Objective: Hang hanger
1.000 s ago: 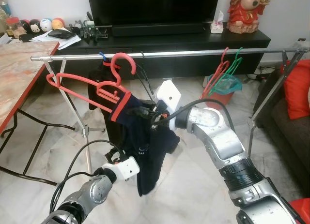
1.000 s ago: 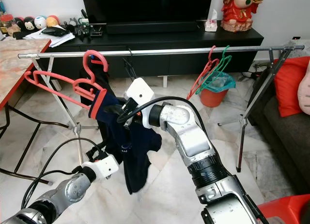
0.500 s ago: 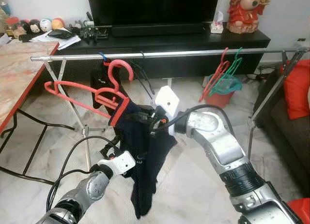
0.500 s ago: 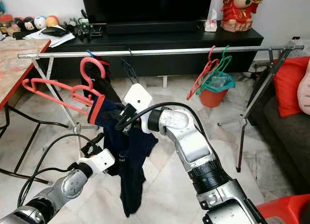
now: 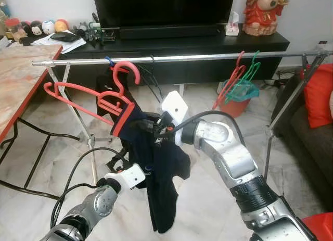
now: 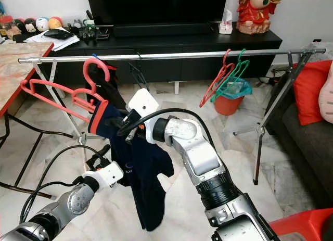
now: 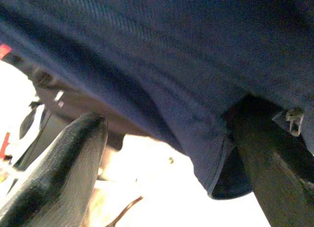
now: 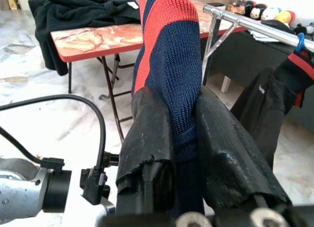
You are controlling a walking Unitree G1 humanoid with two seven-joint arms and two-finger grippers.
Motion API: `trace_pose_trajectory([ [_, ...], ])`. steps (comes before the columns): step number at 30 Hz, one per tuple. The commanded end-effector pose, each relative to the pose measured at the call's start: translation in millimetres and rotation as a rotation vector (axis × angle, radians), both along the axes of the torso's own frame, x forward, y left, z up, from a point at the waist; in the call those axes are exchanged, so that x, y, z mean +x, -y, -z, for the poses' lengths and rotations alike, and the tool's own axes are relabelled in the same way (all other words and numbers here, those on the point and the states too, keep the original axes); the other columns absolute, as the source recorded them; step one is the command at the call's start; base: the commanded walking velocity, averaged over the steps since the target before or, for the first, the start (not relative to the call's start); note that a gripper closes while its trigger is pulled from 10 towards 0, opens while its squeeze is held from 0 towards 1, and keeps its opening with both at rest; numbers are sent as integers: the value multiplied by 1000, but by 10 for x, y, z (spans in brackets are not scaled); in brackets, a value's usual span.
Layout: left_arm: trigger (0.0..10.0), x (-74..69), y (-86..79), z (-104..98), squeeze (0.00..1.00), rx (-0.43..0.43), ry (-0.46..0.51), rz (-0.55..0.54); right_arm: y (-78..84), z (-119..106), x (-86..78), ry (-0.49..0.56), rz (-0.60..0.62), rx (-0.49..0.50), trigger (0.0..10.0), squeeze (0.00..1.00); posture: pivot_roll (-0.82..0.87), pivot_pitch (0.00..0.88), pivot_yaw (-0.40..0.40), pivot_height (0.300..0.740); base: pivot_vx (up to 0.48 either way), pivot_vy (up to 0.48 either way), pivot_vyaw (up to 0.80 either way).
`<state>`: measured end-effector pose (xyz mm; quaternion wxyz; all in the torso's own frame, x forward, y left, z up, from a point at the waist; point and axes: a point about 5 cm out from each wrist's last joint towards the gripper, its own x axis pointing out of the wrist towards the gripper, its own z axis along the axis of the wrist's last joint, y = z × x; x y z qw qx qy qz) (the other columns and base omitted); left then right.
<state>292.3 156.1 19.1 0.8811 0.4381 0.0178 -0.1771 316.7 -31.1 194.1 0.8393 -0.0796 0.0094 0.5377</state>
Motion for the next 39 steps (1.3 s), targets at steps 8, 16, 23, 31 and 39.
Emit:
trace_pose_trajectory([
  [8,510,57,-198,-17,0,80,55,-158,-90,-237,-67,59,-45,52,10000,0,-77,0,38,740,0,0,0],
  [16,0,87,-272,-46,0,105,88,-225,-81,-220,-87,54,-46,46,10000,0,-83,0,38,740,0,0,0],
  [23,0,29,-177,12,0,54,34,-155,-71,-144,-107,35,-42,32,10000,0,-75,0,40,740,0,0,0],
  [31,0,-45,-141,70,0,-45,-48,-105,112,35,-22,20,42,-44,10000,0,-70,0,43,740,0,0,0],
  [39,0,-62,-156,89,0,-102,-88,-122,209,115,-36,0,73,-61,10000,0,-70,0,46,740,0,0,0],
])
